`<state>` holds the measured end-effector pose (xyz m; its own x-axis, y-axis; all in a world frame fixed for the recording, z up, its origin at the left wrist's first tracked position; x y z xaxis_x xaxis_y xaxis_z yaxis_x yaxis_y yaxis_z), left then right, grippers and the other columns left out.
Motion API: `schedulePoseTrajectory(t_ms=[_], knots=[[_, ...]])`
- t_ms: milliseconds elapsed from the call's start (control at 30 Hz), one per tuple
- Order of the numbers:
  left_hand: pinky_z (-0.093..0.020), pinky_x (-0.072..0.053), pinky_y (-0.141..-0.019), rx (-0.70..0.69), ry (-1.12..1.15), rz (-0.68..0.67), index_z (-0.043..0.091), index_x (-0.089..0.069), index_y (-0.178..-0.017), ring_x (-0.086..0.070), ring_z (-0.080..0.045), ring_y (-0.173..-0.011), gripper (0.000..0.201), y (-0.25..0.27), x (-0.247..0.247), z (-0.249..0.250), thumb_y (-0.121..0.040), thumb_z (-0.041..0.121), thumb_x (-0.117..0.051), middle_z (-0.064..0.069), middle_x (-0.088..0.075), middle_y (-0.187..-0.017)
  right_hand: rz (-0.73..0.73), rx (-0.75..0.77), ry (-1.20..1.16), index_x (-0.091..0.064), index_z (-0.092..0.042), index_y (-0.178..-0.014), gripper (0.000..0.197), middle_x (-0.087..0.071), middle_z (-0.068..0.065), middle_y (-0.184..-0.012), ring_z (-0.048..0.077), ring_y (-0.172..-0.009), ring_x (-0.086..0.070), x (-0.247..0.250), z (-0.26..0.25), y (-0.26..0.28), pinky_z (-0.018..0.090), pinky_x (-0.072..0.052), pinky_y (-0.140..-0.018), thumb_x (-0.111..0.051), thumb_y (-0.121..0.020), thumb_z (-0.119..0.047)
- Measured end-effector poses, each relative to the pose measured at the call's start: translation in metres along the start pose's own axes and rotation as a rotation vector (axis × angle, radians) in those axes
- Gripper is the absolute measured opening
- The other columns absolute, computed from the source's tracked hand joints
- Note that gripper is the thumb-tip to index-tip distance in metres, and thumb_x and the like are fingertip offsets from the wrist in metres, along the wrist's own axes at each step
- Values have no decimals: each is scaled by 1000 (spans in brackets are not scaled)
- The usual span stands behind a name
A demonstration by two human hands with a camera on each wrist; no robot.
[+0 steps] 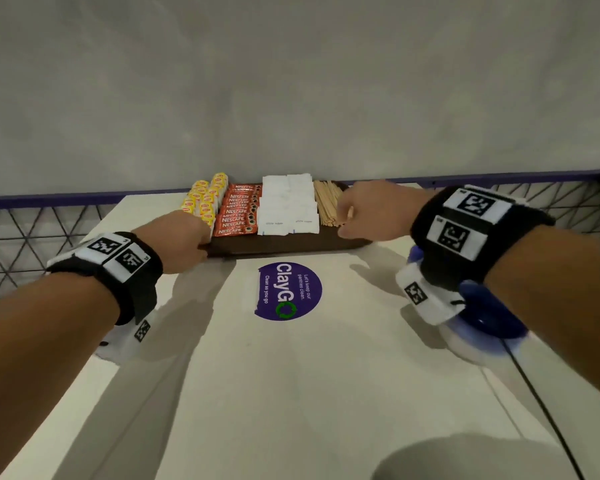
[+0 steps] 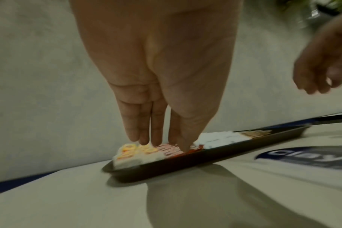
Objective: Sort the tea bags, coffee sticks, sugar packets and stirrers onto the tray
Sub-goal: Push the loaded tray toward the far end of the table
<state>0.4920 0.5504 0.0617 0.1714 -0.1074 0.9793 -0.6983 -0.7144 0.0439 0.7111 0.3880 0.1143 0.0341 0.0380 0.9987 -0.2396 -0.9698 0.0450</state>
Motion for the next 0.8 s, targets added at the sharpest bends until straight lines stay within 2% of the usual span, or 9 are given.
schedulePoseTrajectory(t_ms=[67,133,200,300,433,567,667,733,800], knots=[[-36,-43,-97,-112,3,94,15,-71,-106,-47,-41,-132,19,10,21,31,-93,25,-61,-25,-51,-141,79,89,-60,-70,-27,-105,16,-68,-7,-99,15,-90,-64,30,6,46,34,-54,-82,-63,-94,-34],[-46,-40,-108,-203,56,136,19,-71,-103,-52,-37,-127,16,24,43,68,-93,26,-61,-18,-61,-126,65,135,-61,-70,-33,-100,10,-67,-13,-93,9,-87,-64,40,19,96,30,-53,-82,-62,-93,-35],[-49,-46,-102,-304,105,177,21,-69,-111,-60,-27,-107,20,39,64,111,-95,28,-59,-6,-64,-109,7,107,-46,-67,-37,-90,6,-68,-14,-88,7,-85,-65,34,41,140,31,-54,-79,-60,-89,-38],[-43,-51,-94,-467,180,230,22,-64,-124,-59,-22,-106,28,64,83,181,-97,29,-58,-2,-64,-119,-84,10,37,-71,-31,-92,20,-70,-11,-89,8,-83,-65,7,73,179,34,-55,-79,-60,-83,-45],[-36,-45,-108,-516,286,229,23,-51,-141,-53,-19,-127,42,73,85,250,-100,19,-56,1,-55,-141,-43,59,80,-69,-34,-101,19,-68,-12,-96,7,-87,-61,-27,89,200,29,-52,-82,-63,-88,-46],[-34,-43,-108,-544,291,288,15,-53,-140,-52,-21,-127,43,61,83,291,-98,6,-54,-5,-57,-139,55,170,122,-69,-33,-102,18,-67,-9,-97,13,-93,-53,-43,89,203,30,-47,-82,-52,-99,-42],[-41,-50,-99,-585,197,249,17,-65,-125,-60,-23,-113,31,42,72,307,-97,8,-56,-6,-66,-120,59,230,140,-70,-32,-104,24,-66,-11,-98,11,-92,-51,-50,87,199,17,-32,-71,-46,-104,-37],[-40,-54,-90,-598,139,248,22,-71,-113,-63,-21,-98,24,29,70,311,-97,12,-57,-2,-68,-105,52,247,108,-69,-30,-102,22,-64,-11,-97,9,-90,-53,-52,90,194,12,-30,-67,-48,-104,-34],[-37,-55,-88,-576,120,246,24,-72,-111,-61,-18,-91,22,13,71,312,-99,15,-56,1,-66,-100,53,257,86,-69,-28,-98,20,-64,-9,-96,9,-88,-56,-53,96,185,11,-34,-69,-50,-104,-32]])
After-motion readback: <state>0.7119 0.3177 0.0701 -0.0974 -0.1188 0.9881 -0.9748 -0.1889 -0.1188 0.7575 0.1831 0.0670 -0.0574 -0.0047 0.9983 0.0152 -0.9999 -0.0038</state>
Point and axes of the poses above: each hand's wrist, its own y-axis away from the middle knuckle, its own x-axis out of the back of the hand, z = x × y, the point moved 7 cm from there along -y, towards the middle knuckle
